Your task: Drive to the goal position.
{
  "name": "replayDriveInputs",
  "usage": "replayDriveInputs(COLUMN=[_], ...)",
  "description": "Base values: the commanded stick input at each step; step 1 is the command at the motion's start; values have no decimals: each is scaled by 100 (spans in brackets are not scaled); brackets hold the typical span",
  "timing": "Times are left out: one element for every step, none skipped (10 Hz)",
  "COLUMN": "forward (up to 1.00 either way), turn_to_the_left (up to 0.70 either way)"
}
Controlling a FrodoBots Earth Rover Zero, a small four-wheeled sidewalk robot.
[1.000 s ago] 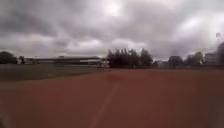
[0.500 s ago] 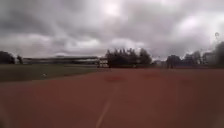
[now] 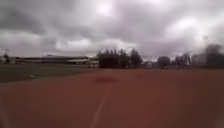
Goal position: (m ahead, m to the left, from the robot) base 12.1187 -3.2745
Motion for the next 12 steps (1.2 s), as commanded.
replayDriveInputs(forward=[70, 70, 70, 70, 70, 70, 70, 70, 70, 70, 70, 70], turn_to_the_left=[0, 0, 0, 0, -6, -24, -35, -35, -35, -35, -35, -32])
